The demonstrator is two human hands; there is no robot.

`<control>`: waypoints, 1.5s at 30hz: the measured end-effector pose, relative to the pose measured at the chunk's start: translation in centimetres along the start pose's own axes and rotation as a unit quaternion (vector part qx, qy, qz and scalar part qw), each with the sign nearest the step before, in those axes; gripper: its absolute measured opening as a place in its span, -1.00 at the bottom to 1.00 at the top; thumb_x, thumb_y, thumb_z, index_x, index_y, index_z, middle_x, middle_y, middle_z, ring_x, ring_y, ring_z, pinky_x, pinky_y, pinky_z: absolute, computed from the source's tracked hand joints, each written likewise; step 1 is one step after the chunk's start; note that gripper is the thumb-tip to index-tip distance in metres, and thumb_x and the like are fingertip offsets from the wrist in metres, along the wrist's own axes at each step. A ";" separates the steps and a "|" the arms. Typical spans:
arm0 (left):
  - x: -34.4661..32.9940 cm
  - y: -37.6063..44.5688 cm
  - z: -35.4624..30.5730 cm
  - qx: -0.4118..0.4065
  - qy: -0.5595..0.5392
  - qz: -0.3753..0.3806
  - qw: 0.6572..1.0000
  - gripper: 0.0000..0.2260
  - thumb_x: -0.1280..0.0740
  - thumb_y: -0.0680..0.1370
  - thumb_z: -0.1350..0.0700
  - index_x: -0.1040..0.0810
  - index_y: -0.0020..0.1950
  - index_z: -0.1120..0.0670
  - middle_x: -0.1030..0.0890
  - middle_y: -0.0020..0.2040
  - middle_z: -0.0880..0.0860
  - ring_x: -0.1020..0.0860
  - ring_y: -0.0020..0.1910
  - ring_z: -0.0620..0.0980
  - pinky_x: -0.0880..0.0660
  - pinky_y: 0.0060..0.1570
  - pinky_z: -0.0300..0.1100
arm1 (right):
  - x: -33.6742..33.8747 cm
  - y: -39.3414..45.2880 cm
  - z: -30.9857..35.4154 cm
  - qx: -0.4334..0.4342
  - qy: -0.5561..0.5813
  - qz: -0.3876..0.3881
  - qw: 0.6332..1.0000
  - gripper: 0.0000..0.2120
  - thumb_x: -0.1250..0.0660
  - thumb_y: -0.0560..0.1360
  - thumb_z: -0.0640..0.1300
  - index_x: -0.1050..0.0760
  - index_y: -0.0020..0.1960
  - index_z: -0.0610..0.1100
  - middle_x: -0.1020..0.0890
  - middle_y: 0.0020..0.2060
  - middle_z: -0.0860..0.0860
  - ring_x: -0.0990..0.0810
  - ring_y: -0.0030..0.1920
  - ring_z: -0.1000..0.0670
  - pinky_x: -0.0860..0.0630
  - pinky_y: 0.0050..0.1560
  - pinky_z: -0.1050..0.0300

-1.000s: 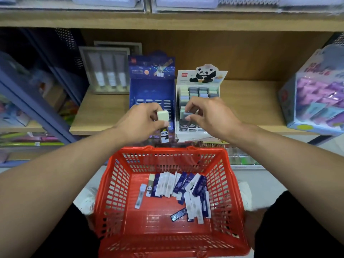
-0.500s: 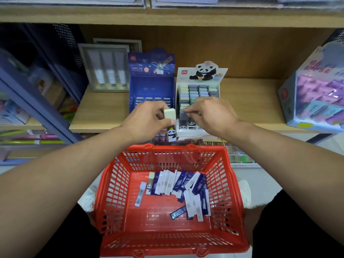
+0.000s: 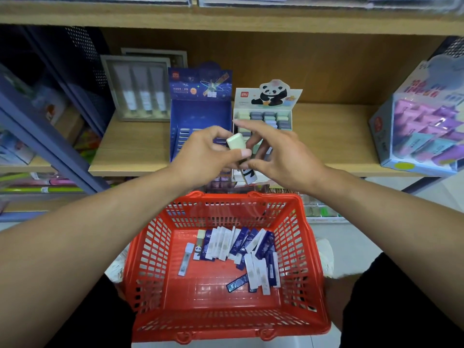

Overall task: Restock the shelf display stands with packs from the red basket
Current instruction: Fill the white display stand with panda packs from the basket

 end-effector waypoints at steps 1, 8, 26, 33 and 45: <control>0.0 0.1 0.2 0.016 -0.025 -0.002 1.000 -0.66 -0.52 0.49 0.06 -0.49 0.18 0.10 -0.74 -0.21 0.07 -0.73 -0.15 -0.01 -0.65 -0.01 -0.09 | 0.1 -0.1 0.1 0.008 0.009 -0.005 1.000 -0.37 -0.50 0.48 -0.20 -0.38 0.46 0.15 -0.60 -0.05 0.16 -0.62 -0.20 0.06 -0.58 -0.15 0.18; -0.7 0.6 1.1 0.007 0.004 -0.007 1.000 -0.56 -0.43 0.58 0.04 -0.36 0.40 0.01 -0.73 0.00 -0.04 -0.70 -0.03 -0.10 -0.64 0.08 -0.03 | 1.2 -0.3 -1.1 -0.032 0.015 -0.063 0.997 -0.83 -0.44 0.53 -0.20 -0.49 0.07 -0.10 -0.63 -0.20 0.10 -0.60 -0.18 0.07 -0.54 -0.13 0.07; -1.5 0.7 3.3 -0.141 0.470 0.119 0.863 -0.31 -0.21 0.60 0.26 0.02 0.66 0.01 0.04 0.66 -0.06 0.00 0.62 -0.08 -0.03 0.59 -0.04 | 1.2 -0.6 -3.7 -0.097 -0.155 0.008 0.983 -0.89 -0.33 0.60 0.00 -0.40 0.05 0.13 -0.62 -0.10 0.14 -0.57 -0.16 0.02 -0.33 -0.36 0.19; -1.5 0.3 2.4 -0.132 0.455 0.117 0.873 -0.32 -0.21 0.60 0.26 -0.02 0.66 0.00 0.02 0.65 -0.09 -0.08 0.61 -0.06 -0.07 0.52 -0.18 | 1.0 -0.7 -3.0 -0.079 -0.224 -0.032 0.971 -0.80 -0.24 0.64 0.03 -0.61 0.17 0.09 -0.68 0.03 0.10 -0.58 -0.06 0.03 -0.33 -0.21 0.17; -1.6 0.1 2.4 -0.121 0.454 0.127 0.874 -0.31 -0.21 0.61 0.21 0.03 0.66 -0.05 0.10 0.64 -0.18 -0.18 0.58 -0.04 -0.27 0.43 -0.08 | 1.1 0.2 -2.5 -0.130 -0.232 -0.086 0.960 -0.86 -0.35 0.59 -0.01 -0.67 0.07 0.06 -0.70 0.02 0.09 -0.62 -0.06 0.01 -0.35 -0.17 0.18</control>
Point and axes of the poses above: each hand's wrist, its own y-axis towards the middle knuckle, its own x-axis out of the back of the hand, z = x × y, the point moved 3 cm from there along y, towards the middle knuckle
